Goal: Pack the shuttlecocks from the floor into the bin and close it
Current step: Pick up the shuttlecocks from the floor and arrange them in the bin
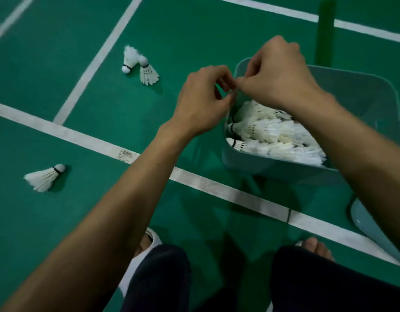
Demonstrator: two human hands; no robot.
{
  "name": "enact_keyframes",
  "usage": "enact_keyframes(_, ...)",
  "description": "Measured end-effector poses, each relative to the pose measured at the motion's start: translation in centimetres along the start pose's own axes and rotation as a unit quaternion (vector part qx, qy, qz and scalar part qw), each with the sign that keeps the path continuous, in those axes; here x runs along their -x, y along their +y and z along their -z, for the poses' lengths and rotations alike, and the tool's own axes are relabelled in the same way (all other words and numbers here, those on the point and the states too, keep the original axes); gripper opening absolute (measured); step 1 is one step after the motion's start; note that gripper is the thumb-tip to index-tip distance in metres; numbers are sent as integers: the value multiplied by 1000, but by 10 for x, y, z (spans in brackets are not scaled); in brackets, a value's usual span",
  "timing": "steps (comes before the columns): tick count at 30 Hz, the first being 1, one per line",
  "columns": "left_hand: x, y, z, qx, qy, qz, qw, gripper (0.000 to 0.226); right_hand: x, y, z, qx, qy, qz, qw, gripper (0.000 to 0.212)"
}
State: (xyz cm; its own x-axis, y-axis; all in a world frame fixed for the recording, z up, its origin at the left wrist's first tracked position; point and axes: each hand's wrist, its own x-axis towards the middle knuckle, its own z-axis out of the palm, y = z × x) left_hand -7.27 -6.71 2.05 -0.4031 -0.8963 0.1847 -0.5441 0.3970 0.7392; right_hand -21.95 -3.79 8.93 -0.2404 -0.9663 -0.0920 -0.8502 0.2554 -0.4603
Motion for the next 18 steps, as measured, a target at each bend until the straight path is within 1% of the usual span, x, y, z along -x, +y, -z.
enact_keyframes(2, 3, -32, 16, -3, 5, 44, 999, 11, -17, -26, -21, -8, -29, 17, 999, 22)
enact_keyframes(4, 4, -68, 32, -12, 6, 90, 996, 11, -39, -51, -46, -3, -56, 36, 998, 17)
enact_keyframes(6, 2, -109, 48, -35, -4, 144, 989, 16, -67, -77, -75, 9, -101, 42, 994, 14)
enact_keyframes(9, -6, -172, 66, -78, -39, 233, 969, 33, -113, -114, -121, 34, -193, 33, 980, 29)
enact_keyframes(11, -15, -210, 75, -99, -48, 279, 954, 48, -141, -132, -151, 50, -224, 56, 972, 42)
enact_keyframes(14, -35, -250, 82, -142, -25, 302, 942, 62, -178, -150, -187, 82, -242, 148, 955, 59)
enact_keyframes(16, -52, -265, 82, -185, -28, 308, 933, 67, -200, -152, -207, 115, -254, 174, 945, 62)
enact_keyframes(18, -71, -276, 82, -222, -51, 303, 926, 69, -214, -149, -220, 140, -274, 185, 934, 60)
